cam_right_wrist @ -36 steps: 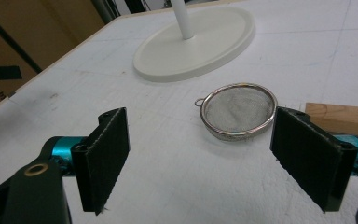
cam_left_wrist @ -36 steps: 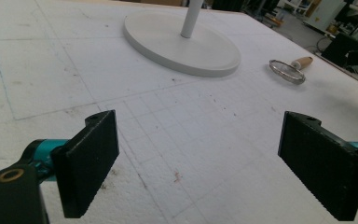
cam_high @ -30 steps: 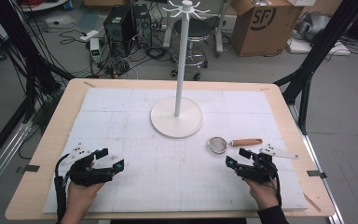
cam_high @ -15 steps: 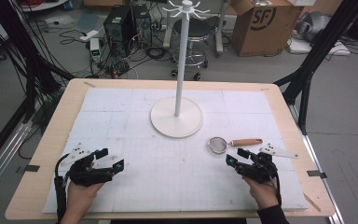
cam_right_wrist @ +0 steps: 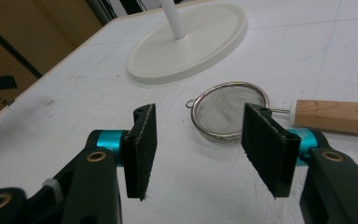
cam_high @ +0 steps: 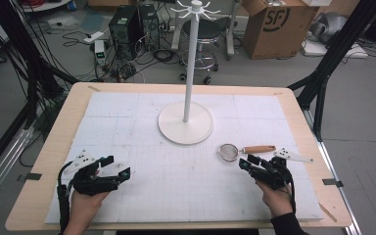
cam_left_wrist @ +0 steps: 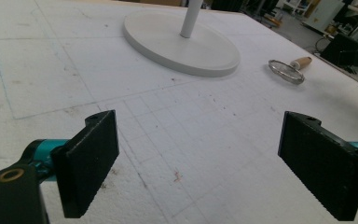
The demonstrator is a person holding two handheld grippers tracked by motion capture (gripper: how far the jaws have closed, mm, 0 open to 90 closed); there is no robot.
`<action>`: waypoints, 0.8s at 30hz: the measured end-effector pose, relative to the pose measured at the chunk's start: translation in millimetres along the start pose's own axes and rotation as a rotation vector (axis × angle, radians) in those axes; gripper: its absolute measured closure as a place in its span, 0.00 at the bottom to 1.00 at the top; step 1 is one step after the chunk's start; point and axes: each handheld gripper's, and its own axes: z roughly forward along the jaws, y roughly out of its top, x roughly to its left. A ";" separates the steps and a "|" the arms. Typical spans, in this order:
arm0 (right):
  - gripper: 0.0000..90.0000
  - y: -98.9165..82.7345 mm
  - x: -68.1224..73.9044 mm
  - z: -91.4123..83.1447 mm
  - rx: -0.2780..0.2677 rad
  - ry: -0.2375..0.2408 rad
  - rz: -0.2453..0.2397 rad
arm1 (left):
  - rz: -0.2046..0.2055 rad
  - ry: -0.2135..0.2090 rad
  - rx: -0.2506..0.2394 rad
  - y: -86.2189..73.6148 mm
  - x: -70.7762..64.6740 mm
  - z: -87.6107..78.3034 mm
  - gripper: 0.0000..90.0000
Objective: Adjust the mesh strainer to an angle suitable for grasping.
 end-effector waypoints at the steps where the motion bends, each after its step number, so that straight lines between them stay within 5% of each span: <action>1: 0.54 0.3 -1.1 0.4 -0.001 0.001 0.003 | -0.001 0.000 -0.002 0.0 -0.1 0.0 0.14; 24: 0.78 9.8 -18.5 16.5 0.037 -0.021 0.066 | 0.001 0.001 -0.007 0.7 -0.3 -1.3 0.15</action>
